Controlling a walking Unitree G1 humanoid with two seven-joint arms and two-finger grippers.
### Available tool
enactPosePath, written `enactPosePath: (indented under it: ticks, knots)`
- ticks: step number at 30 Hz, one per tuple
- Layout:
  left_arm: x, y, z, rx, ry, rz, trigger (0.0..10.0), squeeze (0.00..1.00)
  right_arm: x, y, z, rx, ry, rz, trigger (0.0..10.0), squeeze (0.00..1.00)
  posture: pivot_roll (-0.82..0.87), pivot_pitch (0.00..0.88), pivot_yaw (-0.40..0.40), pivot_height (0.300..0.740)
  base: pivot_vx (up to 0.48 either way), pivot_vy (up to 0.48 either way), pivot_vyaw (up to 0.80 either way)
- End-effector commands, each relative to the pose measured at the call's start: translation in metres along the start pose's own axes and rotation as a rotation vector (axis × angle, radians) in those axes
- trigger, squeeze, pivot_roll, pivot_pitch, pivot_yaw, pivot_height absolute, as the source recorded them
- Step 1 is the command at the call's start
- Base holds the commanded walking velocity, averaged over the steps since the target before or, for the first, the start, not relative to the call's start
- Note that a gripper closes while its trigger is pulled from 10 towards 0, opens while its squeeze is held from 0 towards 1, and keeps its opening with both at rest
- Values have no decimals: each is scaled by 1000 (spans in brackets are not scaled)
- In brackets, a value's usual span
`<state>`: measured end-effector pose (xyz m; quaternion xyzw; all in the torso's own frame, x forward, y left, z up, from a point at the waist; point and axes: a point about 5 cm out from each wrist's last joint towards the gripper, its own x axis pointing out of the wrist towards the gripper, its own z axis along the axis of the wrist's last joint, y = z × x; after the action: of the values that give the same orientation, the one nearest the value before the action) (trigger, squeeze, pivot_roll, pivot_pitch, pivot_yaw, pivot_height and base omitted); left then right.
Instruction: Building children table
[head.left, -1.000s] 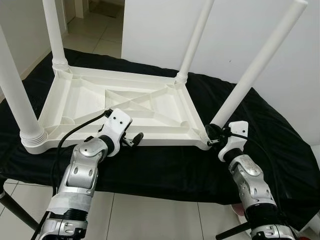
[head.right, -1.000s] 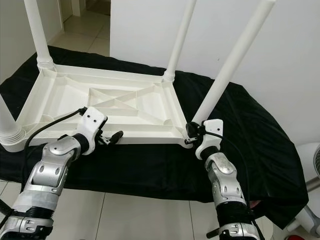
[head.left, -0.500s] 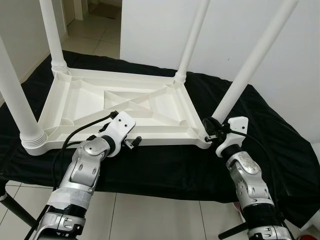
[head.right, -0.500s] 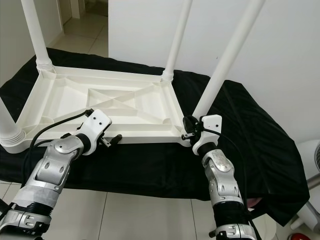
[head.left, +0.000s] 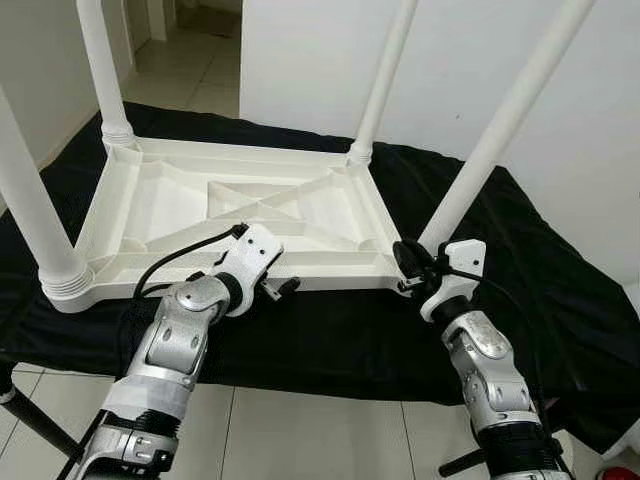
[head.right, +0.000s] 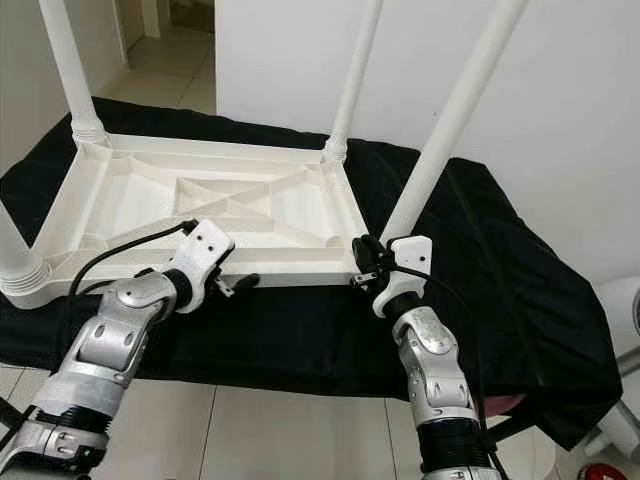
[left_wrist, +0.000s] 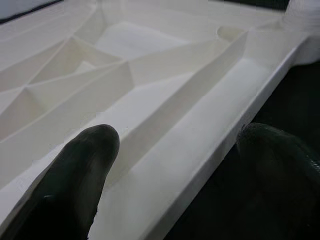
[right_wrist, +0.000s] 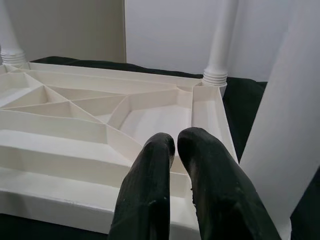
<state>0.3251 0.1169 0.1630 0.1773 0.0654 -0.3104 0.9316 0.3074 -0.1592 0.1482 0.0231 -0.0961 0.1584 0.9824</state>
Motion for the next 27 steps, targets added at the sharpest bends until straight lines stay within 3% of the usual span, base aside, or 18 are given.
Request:
enactPosePath:
  ticks: [1,7,13,22,27]
  knots:
    - [0,-4,3,-27,-36,-10,10000,0,-3,0,-1,9,13,-13,10000,0,20,0,-144,740,0,0,0]
    - [1,-7,-2,-7,-14,-20,10000,0,-5,8,-3,17,26,12,10000,0,20,0,-153,740,0,0,0]
    - [3,-8,-22,24,116,-13,10000,0,-8,21,-3,21,32,58,10000,0,16,0,-155,740,0,0,0]
    - [9,3,-33,-57,220,70,10000,0,-8,24,-5,26,39,55,10000,0,7,0,-146,740,0,0,0]
    - [10,5,-34,-58,231,82,10000,0,-8,24,-5,27,41,52,10000,0,6,0,-141,740,0,0,0]
